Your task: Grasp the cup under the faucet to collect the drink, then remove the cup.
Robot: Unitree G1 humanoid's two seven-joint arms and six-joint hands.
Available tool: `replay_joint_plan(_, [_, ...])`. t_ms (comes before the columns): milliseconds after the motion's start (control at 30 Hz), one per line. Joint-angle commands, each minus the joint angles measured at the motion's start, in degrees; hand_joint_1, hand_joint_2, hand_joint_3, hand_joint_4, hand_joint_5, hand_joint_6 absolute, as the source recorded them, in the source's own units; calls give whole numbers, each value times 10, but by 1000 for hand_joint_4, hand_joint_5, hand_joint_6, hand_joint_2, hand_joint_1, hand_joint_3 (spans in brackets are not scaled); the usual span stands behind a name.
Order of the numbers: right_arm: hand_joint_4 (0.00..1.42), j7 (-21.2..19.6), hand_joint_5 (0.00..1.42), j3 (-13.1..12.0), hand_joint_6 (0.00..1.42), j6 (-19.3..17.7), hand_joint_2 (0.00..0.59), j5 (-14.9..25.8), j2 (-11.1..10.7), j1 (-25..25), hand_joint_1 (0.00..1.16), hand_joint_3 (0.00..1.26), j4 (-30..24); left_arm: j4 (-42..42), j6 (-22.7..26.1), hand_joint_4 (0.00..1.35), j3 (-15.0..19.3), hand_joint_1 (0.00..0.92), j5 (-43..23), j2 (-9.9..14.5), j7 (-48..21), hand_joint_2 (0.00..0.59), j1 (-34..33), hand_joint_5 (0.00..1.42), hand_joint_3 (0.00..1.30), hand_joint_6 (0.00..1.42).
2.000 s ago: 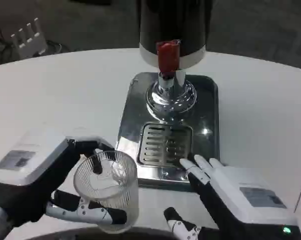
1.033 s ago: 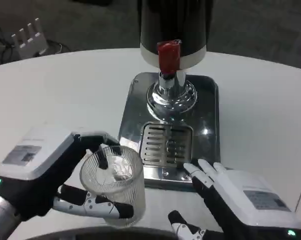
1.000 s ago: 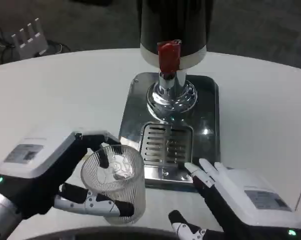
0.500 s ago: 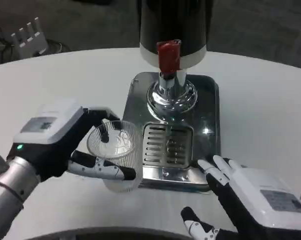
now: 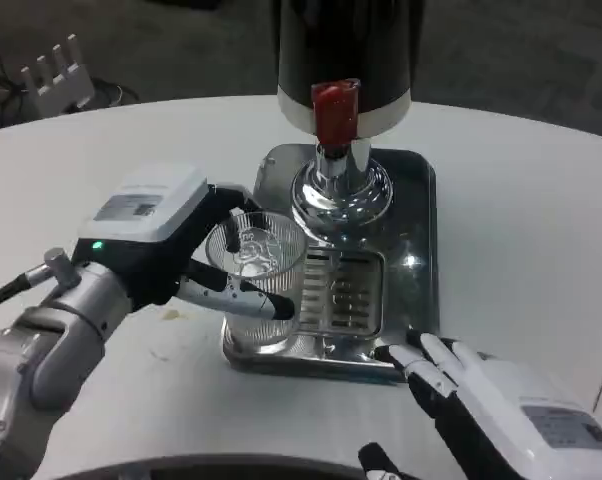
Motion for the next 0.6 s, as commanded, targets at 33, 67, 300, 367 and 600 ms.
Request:
replay_joint_plan(33, [0, -11, 0, 1, 6, -15, 464, 10, 36, 23, 355, 114, -10, 36, 3, 1182, -21, 514, 13, -9, 26, 0, -49, 1392, 1044, 1424])
replay_joint_plan(67, [0, -12, 0, -1, 8, -17, 464, 13, 37, 26, 355, 114, -10, 43, 4, 1182, -26, 514, 14, -10, 29, 0, -56, 1392, 1044, 1424])
replay_joint_plan(300, [0, -26, 0, -20, 27, -38, 459, 27, 45, 53, 353, 115, -10, 117, 5, 1182, -63, 514, 30, -33, 51, 0, -114, 1392, 1044, 1424])
replay_joint_plan(367, [0, -29, 0, -26, 27, -46, 458, 32, 47, 58, 352, 115, -10, 131, 5, 1182, -72, 514, 31, -38, 59, 0, -125, 1392, 1044, 1424])
replay_joint_plan(600, [0, -29, 0, -57, 42, -64, 463, 54, 54, 62, 353, 115, -10, 174, 6, 1171, -102, 515, 36, -65, 81, 0, -162, 1378, 1042, 1424])
